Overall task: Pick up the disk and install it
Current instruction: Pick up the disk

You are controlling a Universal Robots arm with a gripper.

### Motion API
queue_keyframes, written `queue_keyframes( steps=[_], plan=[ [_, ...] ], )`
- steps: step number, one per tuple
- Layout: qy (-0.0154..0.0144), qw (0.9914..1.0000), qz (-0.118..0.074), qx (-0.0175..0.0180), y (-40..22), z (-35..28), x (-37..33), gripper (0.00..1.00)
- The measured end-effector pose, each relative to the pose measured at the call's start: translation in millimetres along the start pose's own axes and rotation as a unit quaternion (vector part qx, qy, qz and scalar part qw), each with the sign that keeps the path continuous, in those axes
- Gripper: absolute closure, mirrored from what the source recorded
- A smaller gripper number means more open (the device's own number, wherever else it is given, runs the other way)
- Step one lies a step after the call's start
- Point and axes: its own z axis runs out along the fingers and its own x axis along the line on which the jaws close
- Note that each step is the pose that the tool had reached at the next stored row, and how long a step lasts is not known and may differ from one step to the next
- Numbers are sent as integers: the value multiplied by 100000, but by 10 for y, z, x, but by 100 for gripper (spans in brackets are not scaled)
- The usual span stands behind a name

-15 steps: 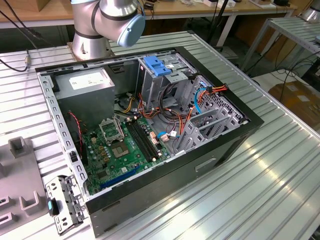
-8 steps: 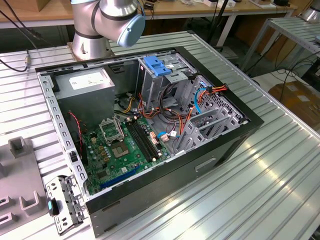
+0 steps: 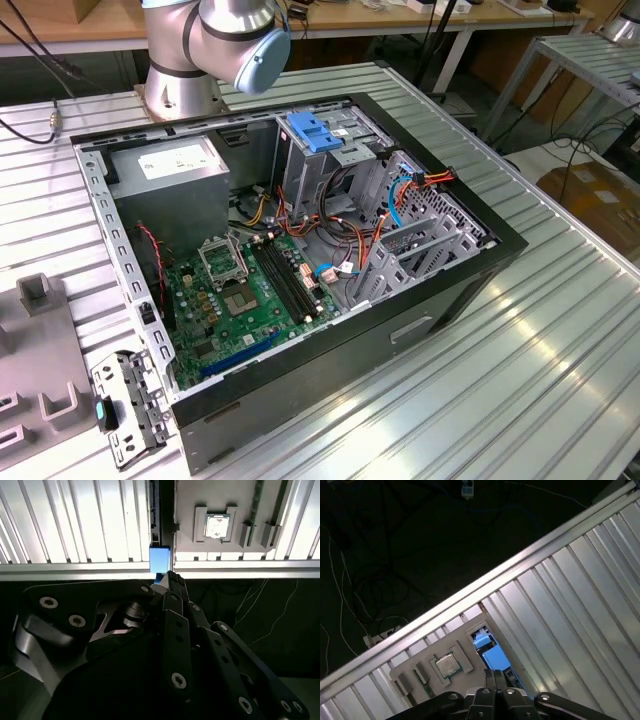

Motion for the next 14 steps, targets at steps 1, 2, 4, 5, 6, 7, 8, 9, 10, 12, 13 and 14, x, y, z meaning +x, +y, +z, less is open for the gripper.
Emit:
queue_keyframes(
  steps=[1, 2, 4, 5, 6, 7, 8, 9, 10, 12, 13, 14],
  plan=[
    [53, 99991, -1346, -5, 0, 1, 0, 89],
    [92, 99975, -2214, -13, 0, 0, 0, 89],
    [198, 99890, -4686, -28, 0, 0, 0, 89],
    [261, 99809, -6165, -39, 0, 0, 0, 89],
    [298, 99749, -7071, -41, 0, 0, 0, 89],
    [368, 99631, -8577, -49, 0, 0, 0, 89],
    [460, 99511, -9866, -38, 0, 0, 0, 89],
    [531, 99414, -10800, -28, 0, 0, 0, 89],
    [598, 99311, -11703, -18, 0, 0, 0, 89],
    [727, 99085, -13474, -2, 0, 1, 0, 89],
    [764, 98969, -14301, -4, 0, 1, 0, 89],
    [819, 98756, -15700, -11, 0, 2, 0, 89]
  ],
)
